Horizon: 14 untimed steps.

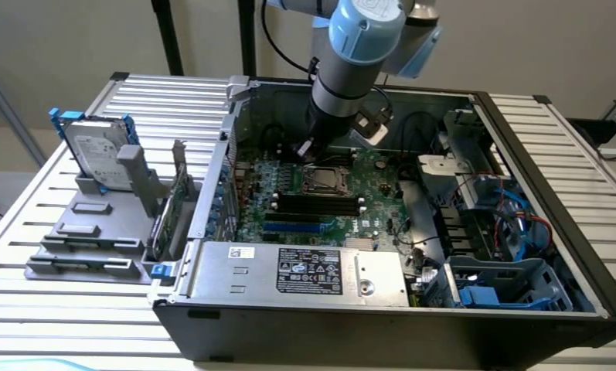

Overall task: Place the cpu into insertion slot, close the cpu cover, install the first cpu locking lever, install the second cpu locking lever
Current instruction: 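Install the first cpu locking lever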

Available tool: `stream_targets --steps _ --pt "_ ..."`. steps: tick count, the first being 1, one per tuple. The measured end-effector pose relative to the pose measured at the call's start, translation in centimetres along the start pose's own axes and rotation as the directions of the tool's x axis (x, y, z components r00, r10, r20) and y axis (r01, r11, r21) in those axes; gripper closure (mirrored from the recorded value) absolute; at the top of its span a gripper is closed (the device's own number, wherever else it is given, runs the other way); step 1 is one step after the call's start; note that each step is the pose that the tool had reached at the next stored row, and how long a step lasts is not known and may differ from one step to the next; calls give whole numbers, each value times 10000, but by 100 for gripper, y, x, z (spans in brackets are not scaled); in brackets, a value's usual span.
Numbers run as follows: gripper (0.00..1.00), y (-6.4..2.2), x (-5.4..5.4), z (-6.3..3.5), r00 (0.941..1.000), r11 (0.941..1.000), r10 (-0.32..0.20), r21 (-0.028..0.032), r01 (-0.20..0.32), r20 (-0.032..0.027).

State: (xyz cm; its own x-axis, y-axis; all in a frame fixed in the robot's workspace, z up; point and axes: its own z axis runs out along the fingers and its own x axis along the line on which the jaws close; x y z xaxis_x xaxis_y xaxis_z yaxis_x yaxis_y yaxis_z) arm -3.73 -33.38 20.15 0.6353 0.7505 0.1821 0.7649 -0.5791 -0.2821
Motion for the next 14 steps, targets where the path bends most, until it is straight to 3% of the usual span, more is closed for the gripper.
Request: stream_targets --steps 14 --pt "89 91 68 17 10000 10000 18 -45 -18 90"
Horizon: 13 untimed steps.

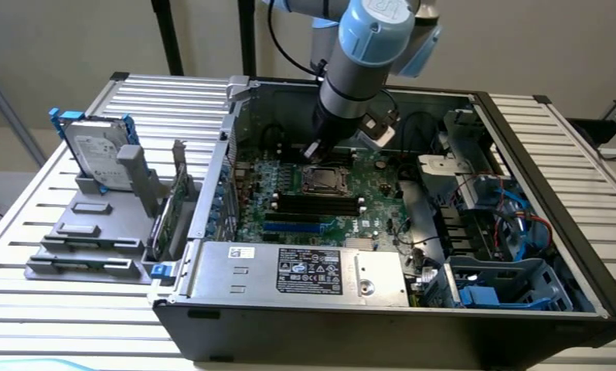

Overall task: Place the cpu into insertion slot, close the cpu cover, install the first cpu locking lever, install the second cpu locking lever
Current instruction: 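Install the first cpu locking lever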

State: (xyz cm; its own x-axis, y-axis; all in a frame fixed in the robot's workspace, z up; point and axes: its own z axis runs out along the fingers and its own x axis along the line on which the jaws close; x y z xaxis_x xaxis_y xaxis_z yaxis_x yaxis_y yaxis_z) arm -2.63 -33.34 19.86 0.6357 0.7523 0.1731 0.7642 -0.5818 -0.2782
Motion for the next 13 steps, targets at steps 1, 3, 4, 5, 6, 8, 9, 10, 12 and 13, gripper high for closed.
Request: stream_targets --steps 1,3,4,5,6,8,9,10,12,13 --pt "89 1 3 0 10000 10000 0 -1 0 6" --pt "89 3 12 1 10000 10000 5 -3 -5 19" --pt "89 4 17 2 10000 10000 6 -3 -6 22" --pt "89 5 21 2 10000 10000 8 -3 -8 27" --pt "89 6 26 3 10000 10000 9 -1 -9 31" --pt "89 11 36 4 10000 10000 11 4 -11 37" --pt "89 14 41 5 10000 10000 12 6 -12 38" --pt "89 17 47 5 10000 10000 13 8 -13 40" --pt "89 28 57 6 10000 10000 13 11 -13 42" --pt "89 34 63 7 10000 10000 14 12 -14 42"
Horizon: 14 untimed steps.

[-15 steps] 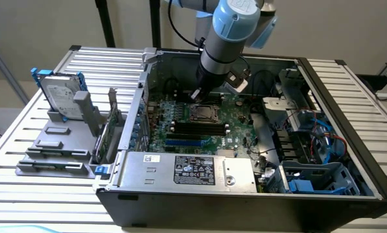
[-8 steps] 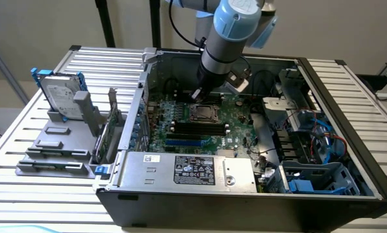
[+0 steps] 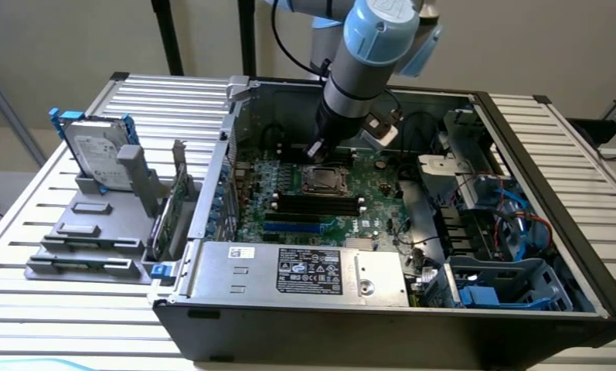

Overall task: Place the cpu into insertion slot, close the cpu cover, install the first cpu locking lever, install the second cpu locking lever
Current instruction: 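Install the first cpu locking lever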

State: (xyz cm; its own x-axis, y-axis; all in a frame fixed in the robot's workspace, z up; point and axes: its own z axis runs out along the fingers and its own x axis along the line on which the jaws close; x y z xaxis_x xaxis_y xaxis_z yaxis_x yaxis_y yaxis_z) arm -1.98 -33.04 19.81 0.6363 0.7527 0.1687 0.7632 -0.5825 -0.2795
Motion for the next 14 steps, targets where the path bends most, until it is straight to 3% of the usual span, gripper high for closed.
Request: stream_targets --steps 14 --pt "89 73 50 19 10000 10000 9 -39 -9 54"
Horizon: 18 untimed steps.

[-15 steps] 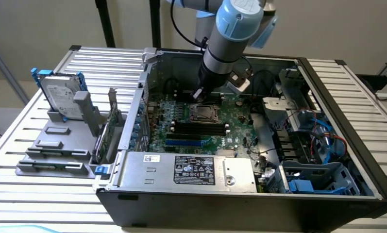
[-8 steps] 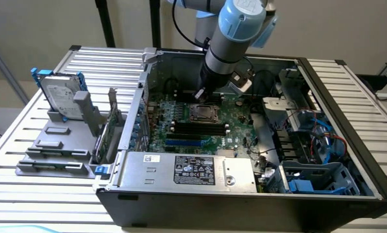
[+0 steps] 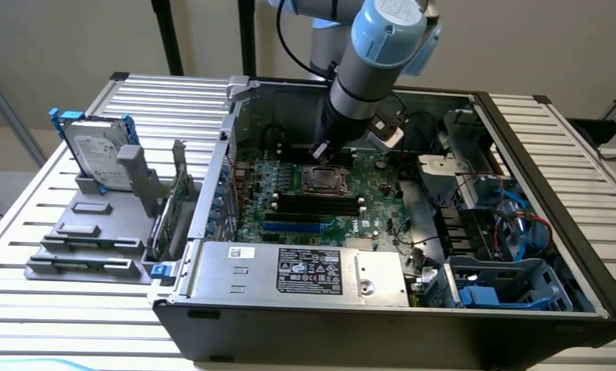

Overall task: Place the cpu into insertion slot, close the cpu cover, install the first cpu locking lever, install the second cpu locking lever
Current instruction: 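Install the first cpu locking lever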

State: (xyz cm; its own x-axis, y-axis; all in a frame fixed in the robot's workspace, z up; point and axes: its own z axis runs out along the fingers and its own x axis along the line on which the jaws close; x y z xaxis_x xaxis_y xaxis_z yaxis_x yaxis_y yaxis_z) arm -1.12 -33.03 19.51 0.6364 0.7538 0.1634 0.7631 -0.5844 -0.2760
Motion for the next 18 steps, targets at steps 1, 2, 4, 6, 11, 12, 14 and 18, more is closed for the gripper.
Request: stream_targets --steps 1,2,4,6,11,12,14,18 --pt "89 2 2 0 10000 10000 1 -8 -1 8" --pt "89 4 3 0 10000 10000 3 -15 -3 17" --pt "89 10 8 -1 10000 10000 5 -28 -5 34" --pt "89 11 10 -7 10000 10000 11 -29 -11 49" --pt "89 3 16 -34 10000 10000 16 -7 -16 56" --pt "89 2 16 -34 10000 10000 15 -5 -15 56" --pt "89 1 15 -35 10000 10000 16 -3 -16 56" --pt "89 -5 13 -35 10000 10000 16 -2 -16 57"
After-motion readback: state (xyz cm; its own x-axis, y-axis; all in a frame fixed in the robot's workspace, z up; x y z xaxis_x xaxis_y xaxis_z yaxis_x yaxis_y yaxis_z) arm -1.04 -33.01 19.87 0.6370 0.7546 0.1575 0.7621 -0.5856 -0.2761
